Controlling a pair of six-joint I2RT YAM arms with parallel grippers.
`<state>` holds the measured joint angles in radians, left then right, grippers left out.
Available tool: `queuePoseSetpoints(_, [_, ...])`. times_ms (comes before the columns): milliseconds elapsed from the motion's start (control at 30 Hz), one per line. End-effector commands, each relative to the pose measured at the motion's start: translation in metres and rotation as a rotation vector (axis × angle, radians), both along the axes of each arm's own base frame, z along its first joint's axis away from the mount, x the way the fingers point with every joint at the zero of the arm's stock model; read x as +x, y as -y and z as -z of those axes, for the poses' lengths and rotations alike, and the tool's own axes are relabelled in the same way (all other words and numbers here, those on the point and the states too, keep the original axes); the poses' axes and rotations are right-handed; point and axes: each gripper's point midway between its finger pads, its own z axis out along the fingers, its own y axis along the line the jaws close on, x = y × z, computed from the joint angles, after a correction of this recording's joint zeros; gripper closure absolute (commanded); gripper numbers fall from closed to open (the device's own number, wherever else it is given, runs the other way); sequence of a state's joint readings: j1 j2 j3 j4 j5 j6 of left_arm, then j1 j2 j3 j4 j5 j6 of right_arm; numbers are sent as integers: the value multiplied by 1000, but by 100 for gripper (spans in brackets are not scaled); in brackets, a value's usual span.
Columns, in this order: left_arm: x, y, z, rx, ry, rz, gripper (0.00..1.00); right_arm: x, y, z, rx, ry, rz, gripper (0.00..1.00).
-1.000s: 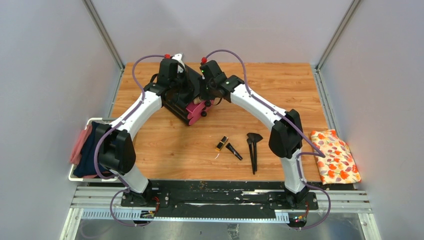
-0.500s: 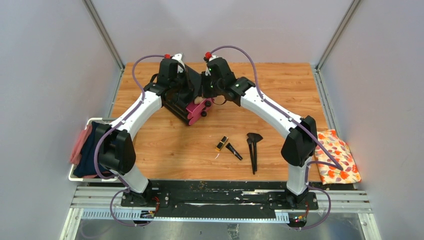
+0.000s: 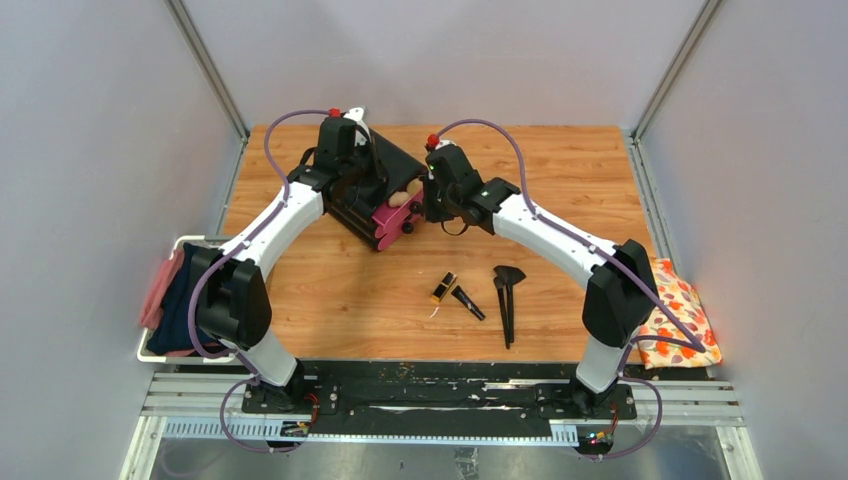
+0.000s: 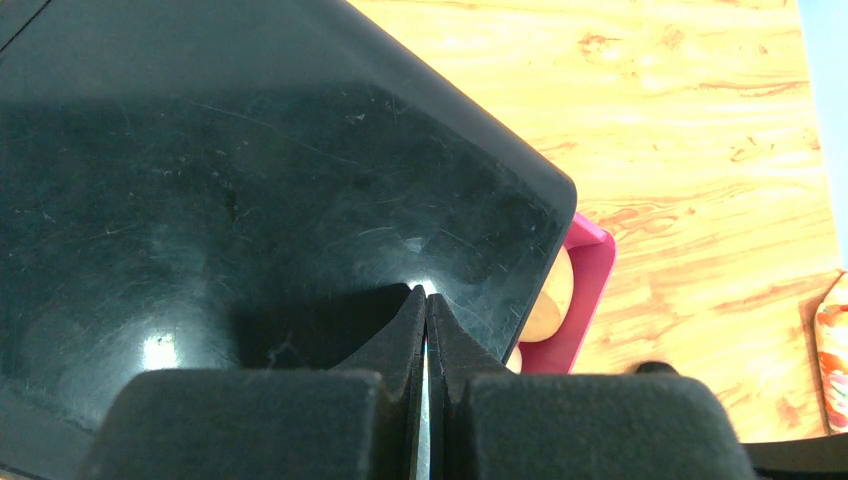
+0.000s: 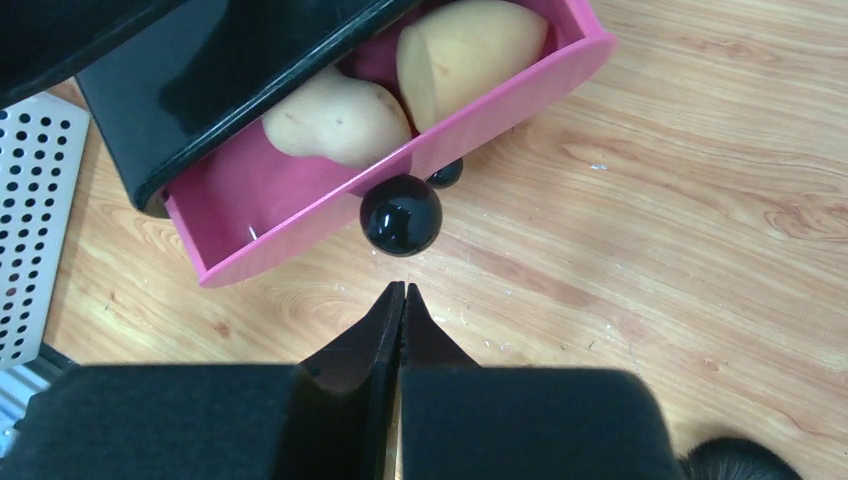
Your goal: Organize the makeup
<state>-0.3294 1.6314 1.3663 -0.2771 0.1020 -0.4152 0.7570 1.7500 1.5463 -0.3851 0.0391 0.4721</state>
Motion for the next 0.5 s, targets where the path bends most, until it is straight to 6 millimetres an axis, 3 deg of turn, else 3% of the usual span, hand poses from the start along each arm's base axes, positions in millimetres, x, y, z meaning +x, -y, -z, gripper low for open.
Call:
queuePoseSetpoints(0, [-16, -8, 36, 48, -119, 2, 100, 8, 11, -7, -23, 54, 56, 100])
queuePoseSetpoints(200, [-17, -11, 34, 59, -114, -2, 100, 26, 5, 10, -43, 34, 55, 100])
queuePoseSetpoints(467, [-17, -11, 35, 60, -118, -2, 100, 48, -21, 19, -33, 25, 18, 100])
